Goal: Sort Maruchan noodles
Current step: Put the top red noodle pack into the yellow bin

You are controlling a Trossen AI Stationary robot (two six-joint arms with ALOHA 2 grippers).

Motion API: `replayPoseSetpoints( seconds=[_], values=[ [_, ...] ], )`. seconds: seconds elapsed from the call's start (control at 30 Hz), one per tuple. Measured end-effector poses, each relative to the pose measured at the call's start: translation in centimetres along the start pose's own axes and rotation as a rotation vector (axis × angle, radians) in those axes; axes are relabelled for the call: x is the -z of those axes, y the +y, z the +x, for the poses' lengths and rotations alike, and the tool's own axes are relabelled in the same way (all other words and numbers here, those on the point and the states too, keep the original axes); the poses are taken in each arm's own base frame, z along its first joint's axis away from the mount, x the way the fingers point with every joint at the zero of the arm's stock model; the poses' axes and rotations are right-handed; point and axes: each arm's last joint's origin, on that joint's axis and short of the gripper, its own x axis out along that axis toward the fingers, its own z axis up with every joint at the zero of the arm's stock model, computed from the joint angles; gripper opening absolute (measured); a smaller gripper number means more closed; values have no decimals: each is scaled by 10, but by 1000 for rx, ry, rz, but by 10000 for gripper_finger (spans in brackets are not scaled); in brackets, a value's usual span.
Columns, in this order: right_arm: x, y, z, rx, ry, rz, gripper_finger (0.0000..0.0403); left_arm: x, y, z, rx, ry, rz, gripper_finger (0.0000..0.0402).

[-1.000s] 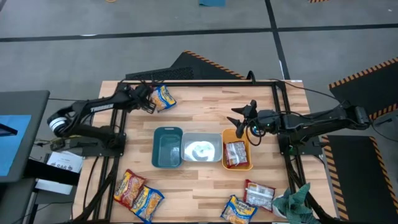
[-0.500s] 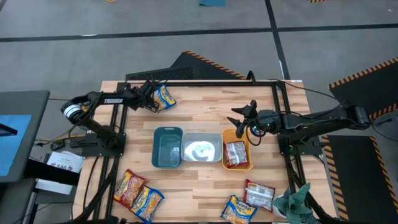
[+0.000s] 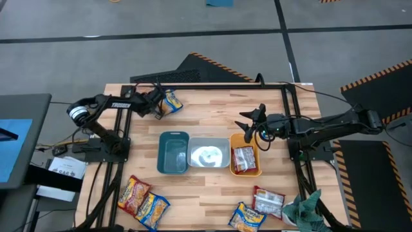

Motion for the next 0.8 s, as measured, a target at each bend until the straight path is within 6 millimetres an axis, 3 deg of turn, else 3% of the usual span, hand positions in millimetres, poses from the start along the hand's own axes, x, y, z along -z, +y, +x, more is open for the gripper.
replayPoseSetpoints(
  seconds=[0.1,0.3,0.53,0.67,0.8],
  values=[
    [0,0,0,1,3,-2,249,0,6,-15,6,-24,-2,1],
    [0,0,0,1,3,7,249,1,24,-65,33,-168,-32,0],
    [0,0,0,0,0,10,249,20,49,-123,68,-368,-113,0],
    [0,0,0,-1,-4,12,249,30,57,-146,129,-479,-151,0],
    [0,0,0,-1,-4,13,249,36,57,-154,244,-501,-98,0]
  ],
)
